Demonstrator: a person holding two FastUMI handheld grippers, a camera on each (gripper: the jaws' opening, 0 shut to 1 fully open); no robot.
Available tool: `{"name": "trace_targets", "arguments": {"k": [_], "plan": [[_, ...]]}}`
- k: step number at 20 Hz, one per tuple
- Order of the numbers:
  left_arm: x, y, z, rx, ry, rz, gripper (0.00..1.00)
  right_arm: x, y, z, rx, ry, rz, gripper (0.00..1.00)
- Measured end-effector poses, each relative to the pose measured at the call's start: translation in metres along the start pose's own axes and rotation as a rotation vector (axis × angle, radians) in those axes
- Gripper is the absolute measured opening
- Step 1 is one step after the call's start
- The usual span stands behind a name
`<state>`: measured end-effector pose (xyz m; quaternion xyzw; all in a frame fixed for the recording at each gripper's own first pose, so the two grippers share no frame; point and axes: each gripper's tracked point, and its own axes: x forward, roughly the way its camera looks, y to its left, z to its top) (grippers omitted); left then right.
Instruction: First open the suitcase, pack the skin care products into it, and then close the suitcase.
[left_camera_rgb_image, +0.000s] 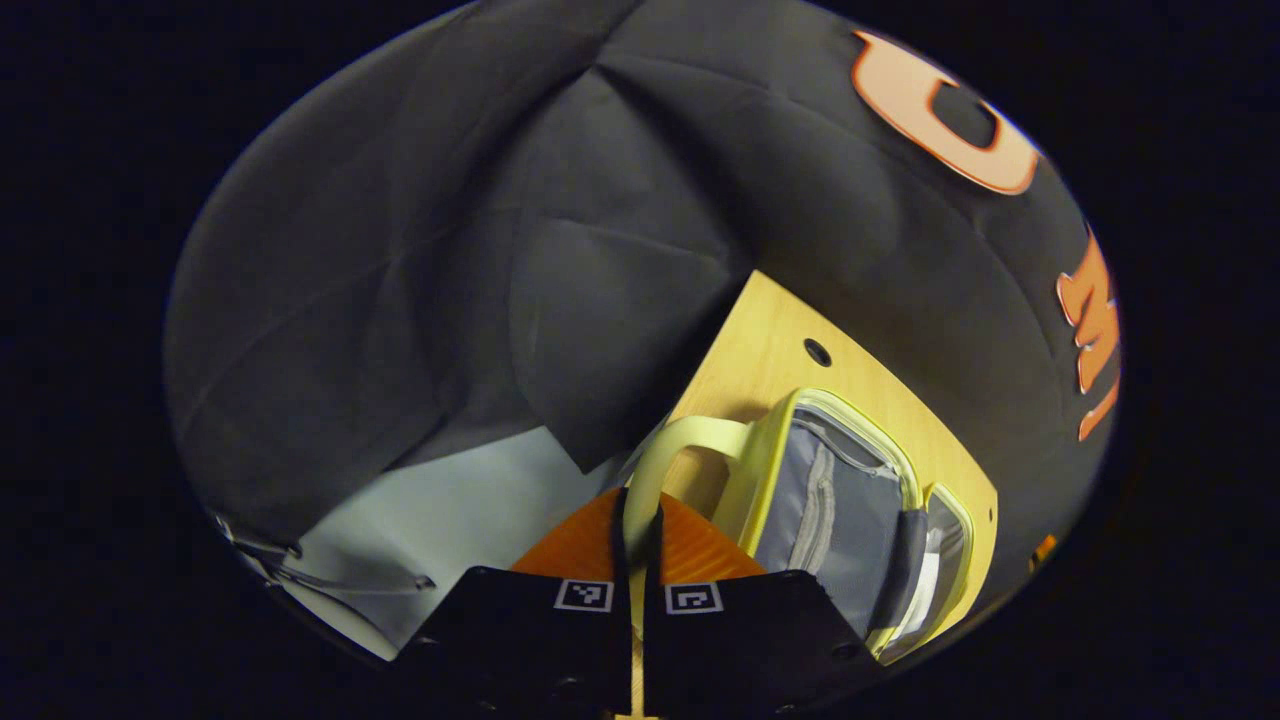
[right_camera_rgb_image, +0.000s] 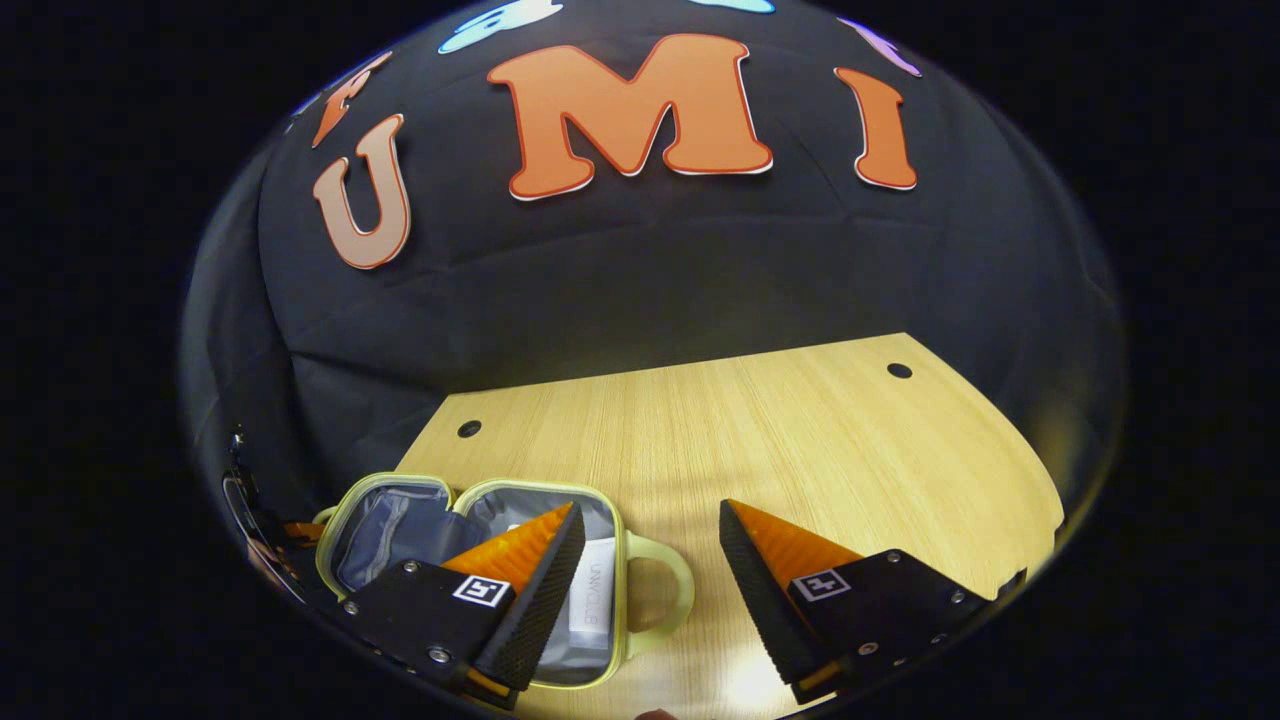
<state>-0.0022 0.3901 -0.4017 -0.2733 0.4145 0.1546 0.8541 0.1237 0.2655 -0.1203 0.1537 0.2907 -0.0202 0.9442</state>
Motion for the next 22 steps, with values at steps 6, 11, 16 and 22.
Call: {"name": "trace_targets", "arguments": {"k": [6, 11, 16, 22], "plan": [[-0.061, -0.045, 0.049, 0.188, -0.16, -0.042, 0.04, -0.012, -0.009, 0.023, -0.09, -0.083, -0.01, 0.88], [-0.112, -0.107, 0.072, 0.238, -0.257, -0.116, 0.04, -0.022, -0.016, 0.037, -0.134, -0.146, 0.022, 0.88], [-0.151, -0.174, 0.074, 0.3, -0.313, -0.174, 0.04, -0.022, -0.028, 0.052, -0.122, -0.185, 0.051, 0.89], [-0.186, -0.254, 0.059, 0.327, -0.345, -0.246, 0.04, -0.027, -0.057, 0.061, -0.127, -0.206, 0.07, 0.89]]}}
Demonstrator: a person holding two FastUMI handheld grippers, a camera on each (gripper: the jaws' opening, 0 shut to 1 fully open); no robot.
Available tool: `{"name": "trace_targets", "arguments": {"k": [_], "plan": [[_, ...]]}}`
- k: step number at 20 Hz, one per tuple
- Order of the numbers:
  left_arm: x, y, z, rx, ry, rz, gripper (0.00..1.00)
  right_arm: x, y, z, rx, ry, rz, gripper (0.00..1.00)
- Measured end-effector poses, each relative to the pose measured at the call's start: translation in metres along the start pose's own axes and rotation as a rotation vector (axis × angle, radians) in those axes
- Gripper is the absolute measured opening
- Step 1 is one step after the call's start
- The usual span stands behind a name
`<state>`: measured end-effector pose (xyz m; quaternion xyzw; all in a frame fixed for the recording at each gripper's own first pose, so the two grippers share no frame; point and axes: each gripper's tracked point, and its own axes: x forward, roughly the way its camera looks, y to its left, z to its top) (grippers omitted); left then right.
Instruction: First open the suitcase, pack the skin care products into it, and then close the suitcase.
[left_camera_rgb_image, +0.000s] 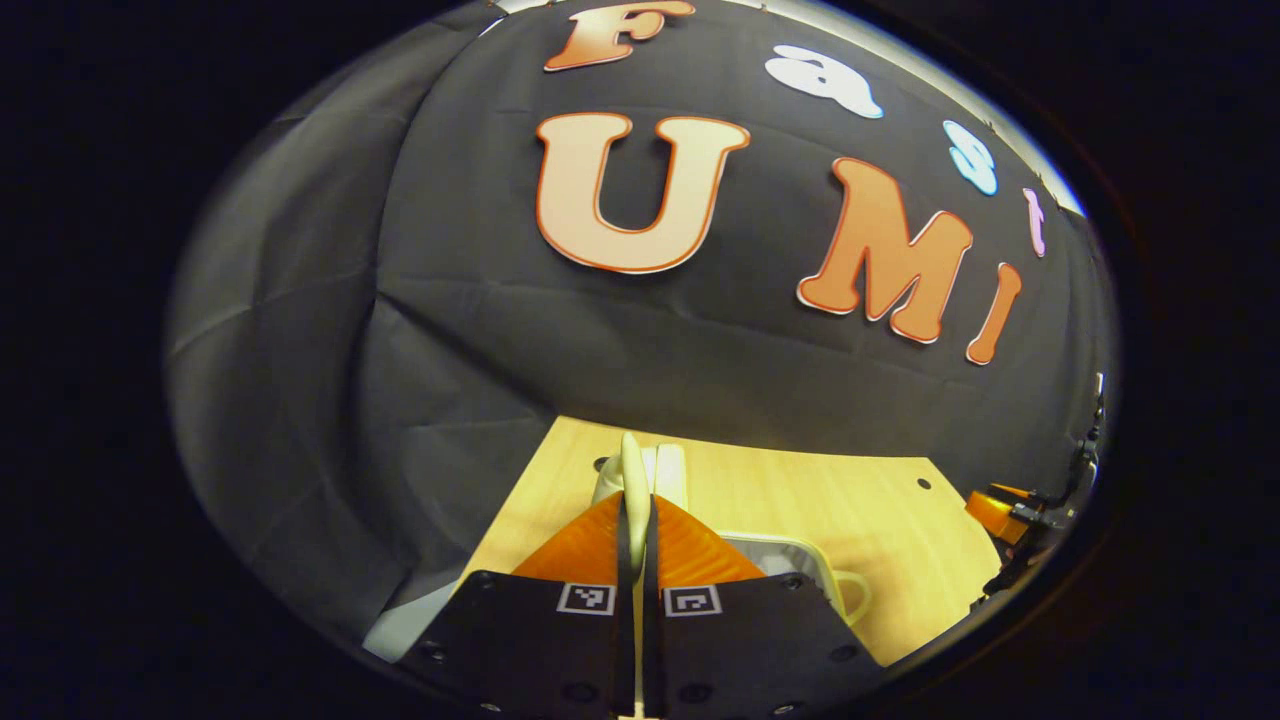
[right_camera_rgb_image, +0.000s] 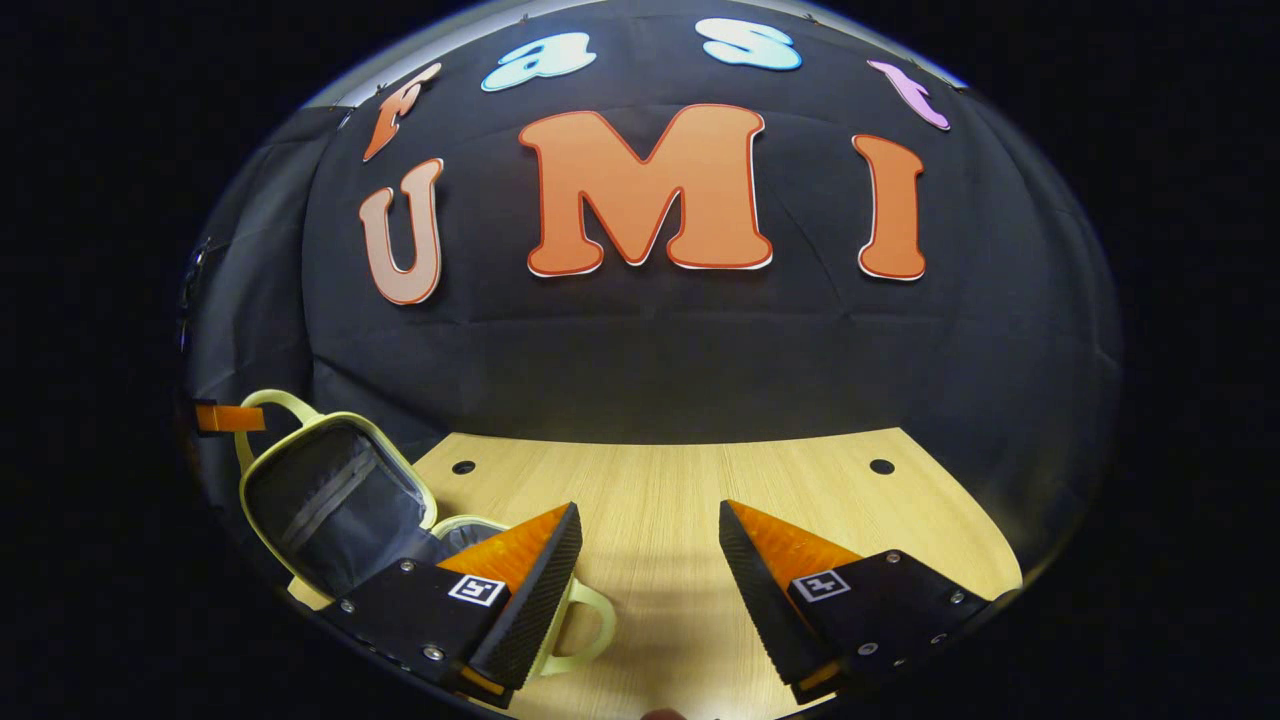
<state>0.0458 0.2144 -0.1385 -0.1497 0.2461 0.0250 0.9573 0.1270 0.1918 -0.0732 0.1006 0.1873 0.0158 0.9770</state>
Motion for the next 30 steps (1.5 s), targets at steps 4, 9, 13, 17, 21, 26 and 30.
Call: {"name": "trace_targets", "arguments": {"k": [4, 9, 13, 17, 21, 26, 30], "plan": [[-0.004, -0.064, -0.002, 0.032, 0.0, -0.073, 0.04, -0.004, -0.013, -0.005, -0.014, 0.002, 0.017, 0.89], [0.004, -0.133, -0.017, 0.059, 0.027, -0.152, 0.04, -0.006, -0.033, -0.022, -0.025, 0.044, 0.029, 0.91], [0.015, -0.187, -0.048, 0.058, 0.063, -0.221, 0.04, -0.009, -0.048, -0.023, -0.038, 0.035, 0.027, 0.92], [0.039, -0.237, -0.09, 0.056, 0.121, -0.3, 0.04, -0.015, -0.065, -0.033, -0.061, 0.045, 0.017, 0.92], [0.052, -0.27, -0.133, 0.05, 0.194, -0.35, 0.04, -0.022, -0.086, -0.041, -0.071, 0.052, -0.01, 0.92], [0.069, -0.295, -0.189, 0.104, 0.311, -0.345, 0.04, -0.027, -0.098, -0.052, -0.051, 0.073, -0.02, 0.92], [0.077, -0.3, -0.209, 0.197, 0.34, -0.317, 0.05, -0.029, -0.104, -0.051, -0.064, 0.072, -0.025, 0.93]]}}
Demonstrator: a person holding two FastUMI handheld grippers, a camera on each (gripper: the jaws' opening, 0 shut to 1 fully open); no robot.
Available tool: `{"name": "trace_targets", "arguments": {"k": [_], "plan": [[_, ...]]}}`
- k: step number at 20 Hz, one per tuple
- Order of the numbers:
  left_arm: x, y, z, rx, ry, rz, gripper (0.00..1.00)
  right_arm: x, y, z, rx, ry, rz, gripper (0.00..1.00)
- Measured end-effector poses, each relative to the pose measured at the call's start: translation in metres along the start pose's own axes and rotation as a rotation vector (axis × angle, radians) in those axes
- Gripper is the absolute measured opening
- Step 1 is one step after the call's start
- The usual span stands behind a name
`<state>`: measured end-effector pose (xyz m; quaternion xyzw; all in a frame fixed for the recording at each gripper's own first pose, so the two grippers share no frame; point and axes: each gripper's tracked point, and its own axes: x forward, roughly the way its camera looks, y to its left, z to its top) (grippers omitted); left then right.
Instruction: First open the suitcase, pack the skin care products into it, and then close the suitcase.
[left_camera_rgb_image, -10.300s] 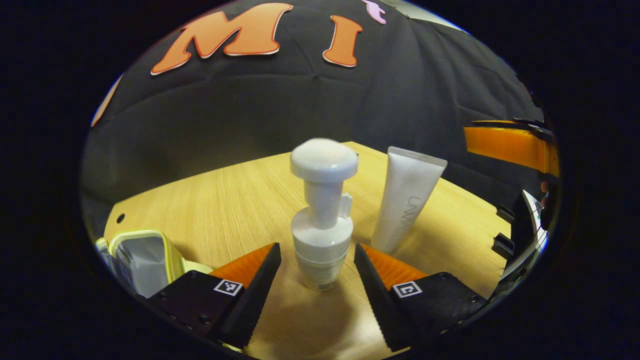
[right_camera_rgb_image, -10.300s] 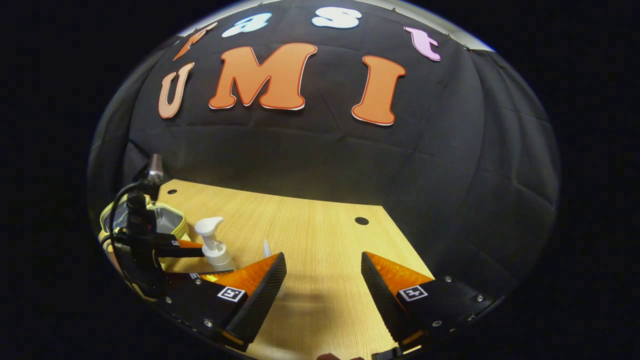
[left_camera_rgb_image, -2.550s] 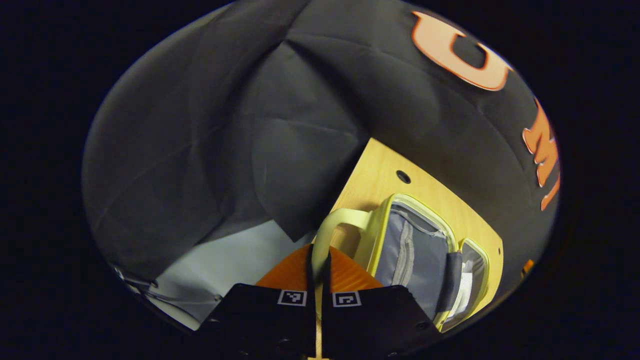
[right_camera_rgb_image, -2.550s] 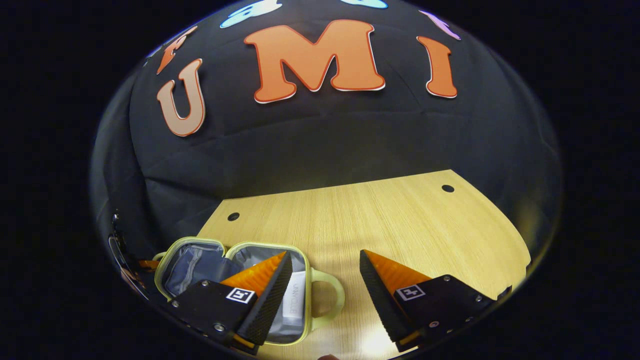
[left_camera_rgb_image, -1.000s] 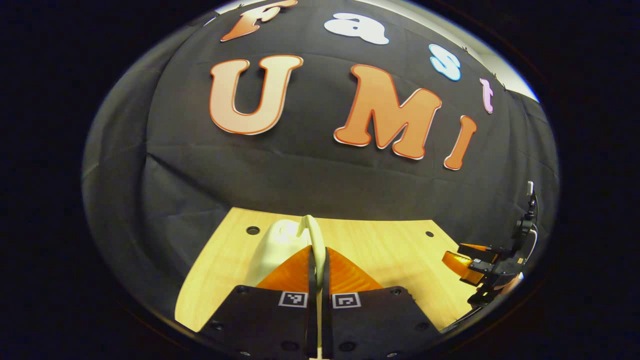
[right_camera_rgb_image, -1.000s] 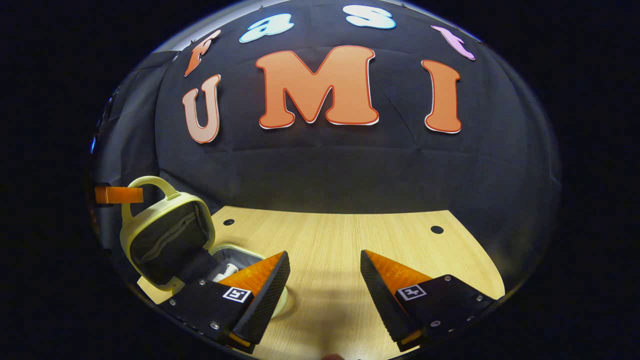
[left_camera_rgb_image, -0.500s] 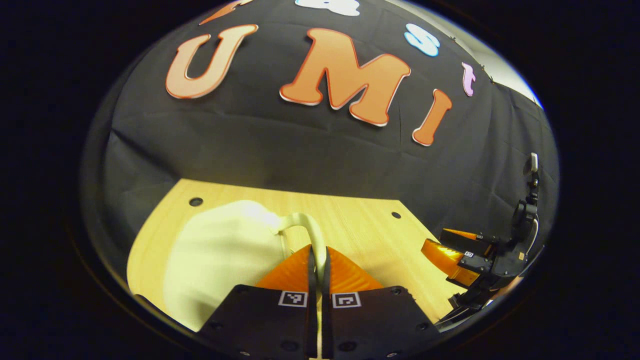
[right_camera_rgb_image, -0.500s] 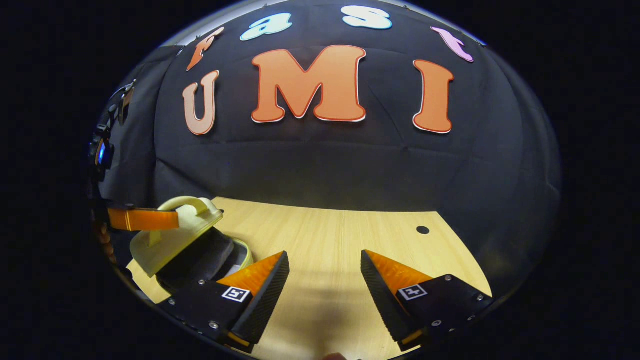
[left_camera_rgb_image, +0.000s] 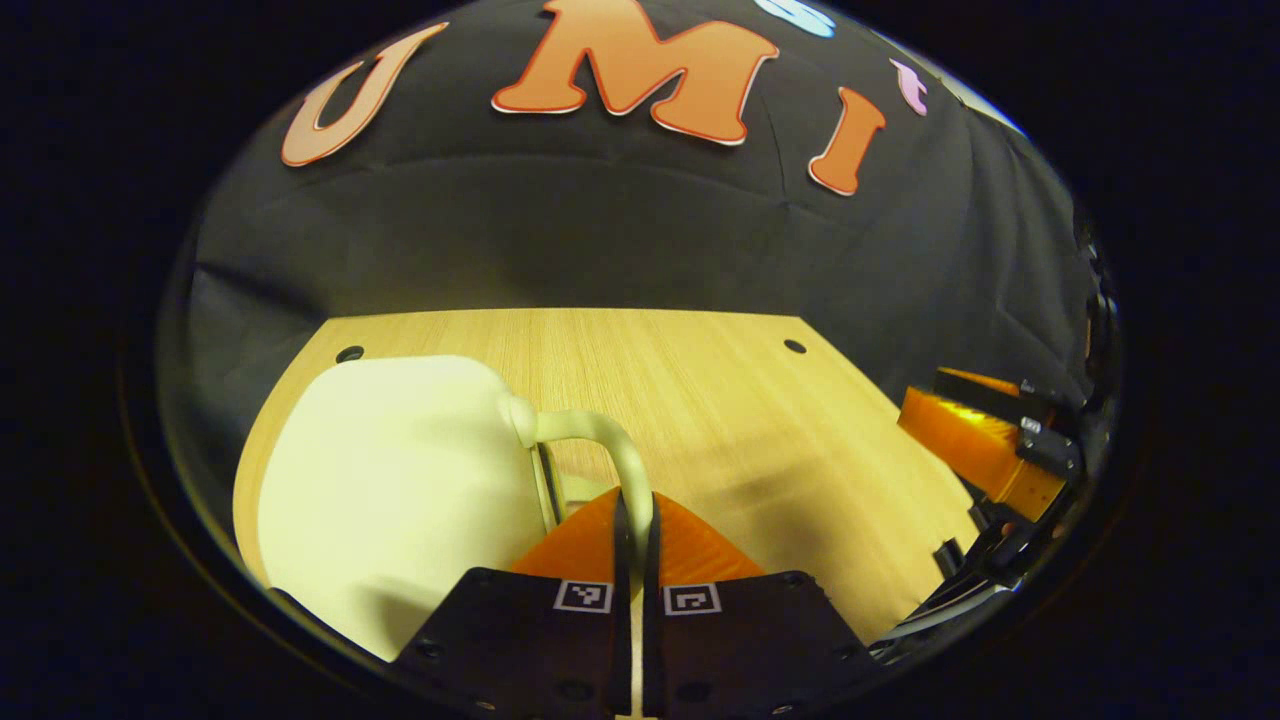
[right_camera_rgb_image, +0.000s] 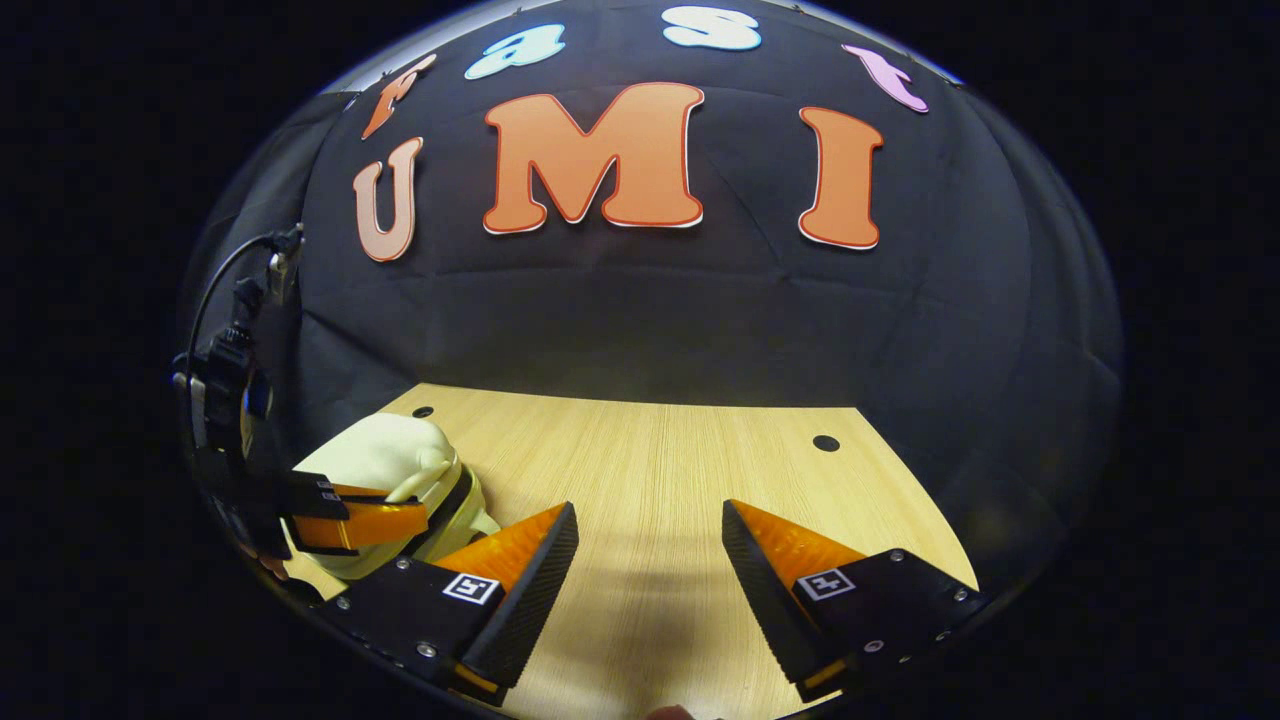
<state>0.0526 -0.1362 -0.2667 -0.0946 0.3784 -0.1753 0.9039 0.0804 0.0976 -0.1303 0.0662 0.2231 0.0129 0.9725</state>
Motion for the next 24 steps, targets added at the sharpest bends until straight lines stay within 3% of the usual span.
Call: {"name": "trace_targets", "arguments": {"k": [4, 8, 11, 17, 20, 24], "plan": [[0.009, -0.012, -0.016, -0.004, 0.034, -0.023, 0.21, -0.004, -0.001, 0.003, 0.0, -0.017, 0.004, 0.93], [-0.006, -0.009, 0.009, 0.052, -0.098, 0.005, 0.36, -0.01, -0.005, 0.018, 0.017, -0.066, 0.001, 0.93], [-0.041, -0.004, 0.041, 0.058, -0.225, 0.045, 0.96, -0.017, -0.009, 0.041, 0.005, -0.14, -0.01, 0.93], [-0.106, -0.032, 0.1, 0.126, -0.446, 0.157, 0.98, -0.036, 0.001, 0.071, -0.021, -0.23, 0.015, 0.93], [-0.129, -0.04, 0.11, 0.135, -0.576, 0.175, 0.99, -0.044, 0.004, 0.09, -0.055, -0.303, 0.023, 0.93], [-0.149, -0.046, 0.11, 0.164, -0.634, 0.209, 0.98, -0.051, 0.002, 0.109, -0.087, -0.386, 0.015, 0.93]]}}
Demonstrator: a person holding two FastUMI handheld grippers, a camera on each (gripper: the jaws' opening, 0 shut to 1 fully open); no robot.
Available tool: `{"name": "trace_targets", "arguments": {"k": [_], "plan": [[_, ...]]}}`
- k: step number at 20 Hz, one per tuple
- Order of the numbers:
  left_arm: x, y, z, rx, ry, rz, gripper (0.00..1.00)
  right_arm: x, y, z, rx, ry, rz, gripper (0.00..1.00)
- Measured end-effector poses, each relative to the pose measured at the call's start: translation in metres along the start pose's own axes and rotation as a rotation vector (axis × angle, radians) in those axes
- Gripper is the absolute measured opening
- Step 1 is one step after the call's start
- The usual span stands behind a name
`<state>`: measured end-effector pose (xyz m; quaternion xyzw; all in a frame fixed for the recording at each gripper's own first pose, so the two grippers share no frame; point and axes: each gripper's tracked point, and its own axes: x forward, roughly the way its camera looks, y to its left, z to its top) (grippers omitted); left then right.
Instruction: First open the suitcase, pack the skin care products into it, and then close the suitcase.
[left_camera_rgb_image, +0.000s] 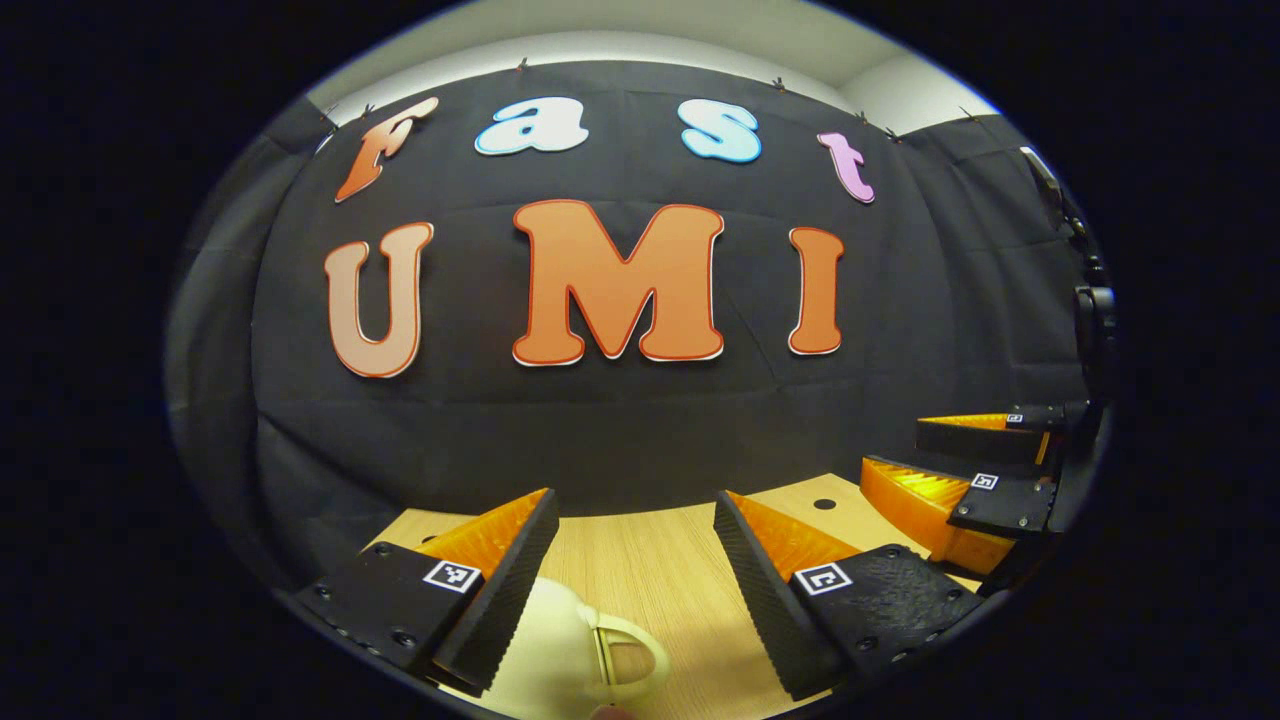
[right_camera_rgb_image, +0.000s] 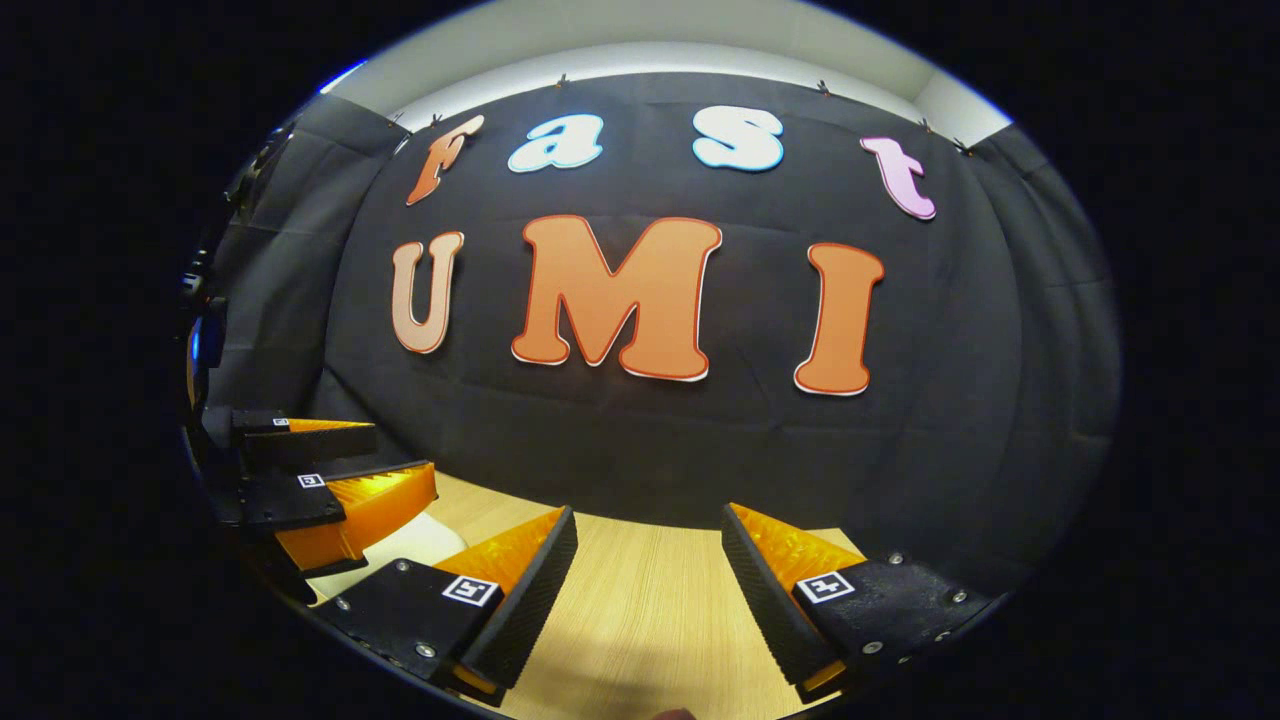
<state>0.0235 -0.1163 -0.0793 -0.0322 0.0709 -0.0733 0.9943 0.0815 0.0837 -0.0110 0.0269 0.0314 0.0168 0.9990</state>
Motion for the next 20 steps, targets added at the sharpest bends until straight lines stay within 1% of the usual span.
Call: {"name": "trace_targets", "arguments": {"k": [1, 2, 3, 9, 12, 14, 16, 20], "plan": [[-0.003, -0.002, 0.002, -0.001, -0.006, 0.001, 0.98, -0.001, 0.001, 0.0, 0.004, 0.001, 0.007, 0.93], [-0.003, -0.001, 0.003, -0.003, -0.007, 0.008, 0.96, -0.002, 0.001, 0.0, 0.007, -0.001, 0.012, 0.93], [-0.004, -0.001, 0.003, -0.005, -0.008, 0.014, 0.98, -0.003, 0.001, 0.001, 0.01, -0.001, 0.019, 0.93], [-0.007, 0.008, 0.001, -0.036, -0.014, 0.059, 0.98, -0.009, 0.001, 0.005, 0.021, -0.007, 0.043, 0.94], [-0.013, 0.014, -0.001, -0.04, -0.012, 0.054, 0.98, -0.012, 0.002, 0.004, 0.037, 0.0, 0.031, 0.94], [-0.012, 0.02, -0.002, -0.028, -0.012, 0.034, 0.98, -0.014, 0.001, 0.007, 0.049, -0.01, 0.006, 0.93], [-0.015, 0.026, -0.002, -0.023, -0.004, 0.016, 0.98, -0.016, 0.001, 0.008, 0.049, 0.005, -0.026, 0.93], [-0.014, 0.051, 0.012, -0.03, -0.037, 0.02, 0.98, -0.019, 0.008, 0.032, 0.007, -0.027, -0.05, 0.94]]}}
